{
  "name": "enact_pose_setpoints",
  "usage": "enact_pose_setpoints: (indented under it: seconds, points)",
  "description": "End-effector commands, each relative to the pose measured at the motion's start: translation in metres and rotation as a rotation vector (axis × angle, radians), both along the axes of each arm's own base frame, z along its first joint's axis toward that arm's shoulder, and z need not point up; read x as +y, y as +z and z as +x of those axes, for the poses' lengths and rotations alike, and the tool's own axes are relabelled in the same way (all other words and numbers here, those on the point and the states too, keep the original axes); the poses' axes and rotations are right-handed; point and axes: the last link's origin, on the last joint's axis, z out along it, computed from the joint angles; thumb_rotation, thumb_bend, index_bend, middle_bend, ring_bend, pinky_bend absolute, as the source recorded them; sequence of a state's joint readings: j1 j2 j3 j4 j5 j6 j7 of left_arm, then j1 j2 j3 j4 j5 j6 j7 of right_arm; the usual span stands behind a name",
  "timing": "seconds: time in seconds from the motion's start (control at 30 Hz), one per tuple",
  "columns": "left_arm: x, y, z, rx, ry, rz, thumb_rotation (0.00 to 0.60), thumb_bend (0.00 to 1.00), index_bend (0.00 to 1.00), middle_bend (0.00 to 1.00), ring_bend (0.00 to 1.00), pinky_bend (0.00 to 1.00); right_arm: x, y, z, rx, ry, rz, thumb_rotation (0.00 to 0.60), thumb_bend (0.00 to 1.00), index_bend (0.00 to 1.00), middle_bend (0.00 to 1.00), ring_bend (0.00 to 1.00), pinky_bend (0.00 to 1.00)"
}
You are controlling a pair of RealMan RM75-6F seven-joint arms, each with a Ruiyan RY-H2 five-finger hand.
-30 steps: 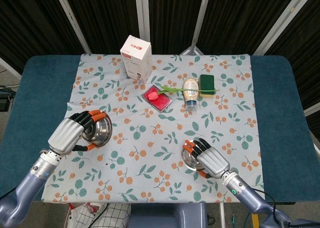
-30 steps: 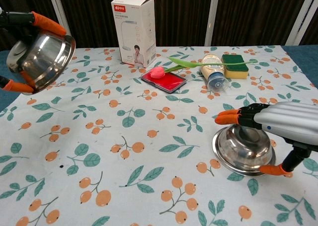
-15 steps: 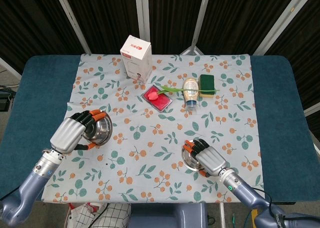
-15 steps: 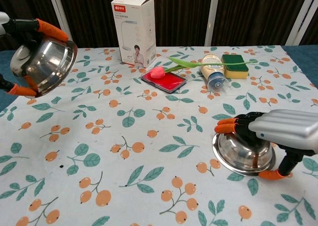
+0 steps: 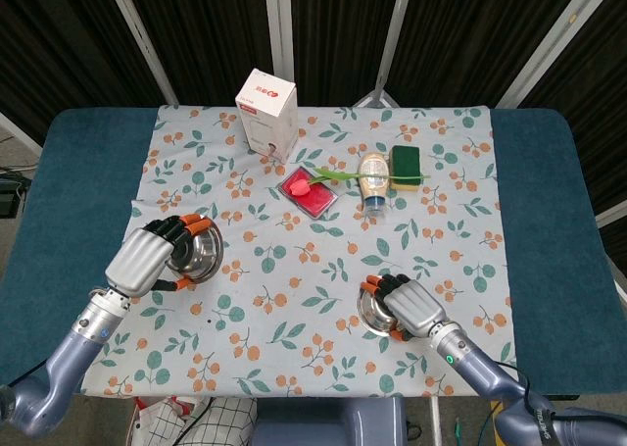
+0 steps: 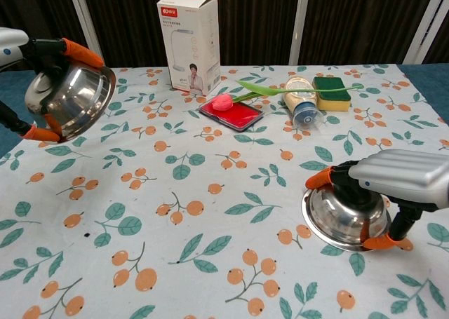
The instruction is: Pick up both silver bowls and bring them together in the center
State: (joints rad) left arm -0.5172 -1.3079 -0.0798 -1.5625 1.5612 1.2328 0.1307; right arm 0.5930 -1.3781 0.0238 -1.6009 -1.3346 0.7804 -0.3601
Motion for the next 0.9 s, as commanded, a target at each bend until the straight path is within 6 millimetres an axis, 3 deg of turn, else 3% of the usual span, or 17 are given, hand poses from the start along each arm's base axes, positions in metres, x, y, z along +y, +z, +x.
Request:
enact_pose_setpoints:
  seconds: [0.03,0.2,0.3,0.4,0.67,0.9]
  points:
    - [0.002,-0.002,0.000,0.003,0.004,-0.005,0.600,0.34,0.47,0.64,0.54,0.75,-0.001,0.000,-0.001,0.014,-0.002,0.003,0.600,0.32,0.67,0.60,0.65,0.82]
    - [0.004,-0.006,0.000,0.006,0.006,-0.013,0.600,0.34,0.47,0.64,0.54,0.75,-0.001,-0.001,0.000,0.024,0.009,-0.008,0.600,0.32,0.92,0.80,0.86,0.98]
    - [0.005,-0.008,0.001,0.005,0.006,-0.017,0.600,0.34,0.47,0.64,0.54,0.75,0.001,0.000,0.002,0.022,0.016,-0.018,0.600,0.32,0.99,0.89,0.94,1.00]
    - [0.005,-0.008,0.001,-0.004,0.006,-0.024,0.600,0.34,0.47,0.64,0.54,0.75,0.002,0.004,0.006,0.008,0.029,-0.049,0.600,0.33,1.00,0.94,1.00,1.00]
    - [-0.001,-0.009,0.008,-0.063,-0.042,-0.048,0.600,0.36,0.47,0.63,0.54,0.75,0.012,0.025,0.018,-0.083,0.038,-0.096,0.600,0.33,1.00,0.97,1.00,1.00]
    - [-0.008,-0.010,0.020,-0.207,-0.129,-0.057,0.600,0.37,0.47,0.63,0.54,0.75,0.007,0.059,0.026,-0.274,-0.004,-0.182,0.600,0.34,1.00,0.97,1.00,1.00]
